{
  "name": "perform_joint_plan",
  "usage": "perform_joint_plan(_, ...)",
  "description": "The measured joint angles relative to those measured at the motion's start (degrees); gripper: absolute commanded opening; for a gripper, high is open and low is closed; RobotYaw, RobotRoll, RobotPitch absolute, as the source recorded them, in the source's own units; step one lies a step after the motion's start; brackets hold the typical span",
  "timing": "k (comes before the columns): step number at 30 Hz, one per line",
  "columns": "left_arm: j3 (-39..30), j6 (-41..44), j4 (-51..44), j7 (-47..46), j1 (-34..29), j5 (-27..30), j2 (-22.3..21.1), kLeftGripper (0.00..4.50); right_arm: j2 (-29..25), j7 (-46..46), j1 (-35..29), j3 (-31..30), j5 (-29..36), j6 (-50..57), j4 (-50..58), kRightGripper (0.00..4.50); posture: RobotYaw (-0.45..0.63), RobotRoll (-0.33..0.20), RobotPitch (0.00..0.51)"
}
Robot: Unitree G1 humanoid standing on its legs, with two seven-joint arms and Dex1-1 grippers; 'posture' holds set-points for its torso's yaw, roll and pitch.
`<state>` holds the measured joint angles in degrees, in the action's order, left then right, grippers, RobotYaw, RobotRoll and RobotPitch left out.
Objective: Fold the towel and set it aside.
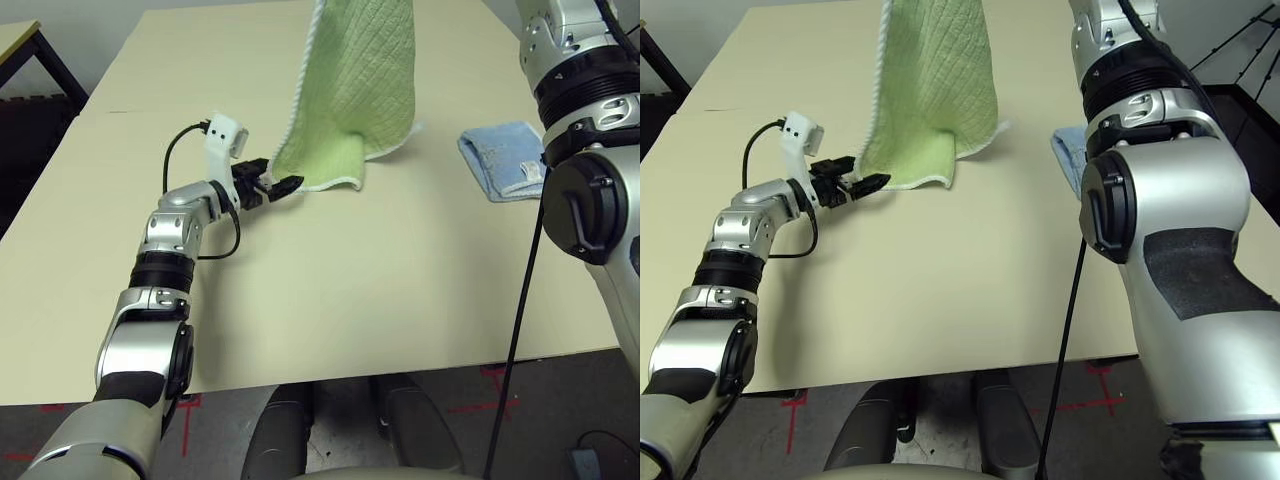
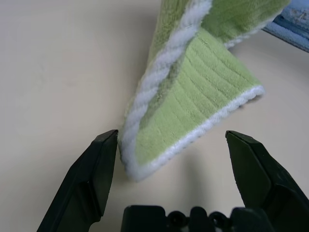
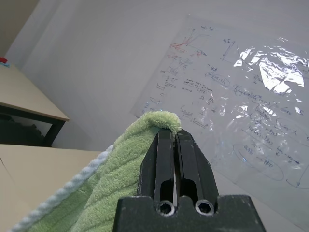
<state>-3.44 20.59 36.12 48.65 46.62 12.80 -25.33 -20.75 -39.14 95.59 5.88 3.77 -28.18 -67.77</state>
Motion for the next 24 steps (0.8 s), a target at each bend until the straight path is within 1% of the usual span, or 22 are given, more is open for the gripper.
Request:
perform_joint_plan(14, -2.13, 0.45, 1.27, -2.65, 0.08, 0.5, -0.23, 4.5, 0.0, -0.77, 0.0, 0.0, 0.0, 0.02, 0.0, 0.04, -0.06, 0.0, 0.15)
perform_joint_plan(16, -2.33, 0.5, 1.27, -2.65, 0.08, 0.58, -0.33, 4.13, 0.0, -0.78, 0.0, 0.0, 0.0, 0.02, 0.0, 0.0, -0.06, 0.0, 0.149)
perform_joint_plan(19, -2.36, 0.74, 1.26, -2.64, 0.08, 0.77, -0.33, 3.23, 0.0, -0.8, 0.0, 0.0, 0.0, 0.03, 0.0, 0.0, -0.06, 0.0, 0.149)
perform_joint_plan(20, -2.36, 0.9, 1.26, -2.6, 0.07, 0.84, -0.32, 2.78, 0.0, -0.81, 0.0, 0.0, 0.0, 0.03, 0.0, 0.0, -0.06, 0.0, 0.149)
perform_joint_plan(24, -2.31, 1.73, 1.26, -2.26, 0.07, 0.86, -0.33, 1.22, 0.0, -0.81, 0.0, 0.0, 0.0, 0.04, 0.0, 0.0, -0.06, 0.0, 0.146)
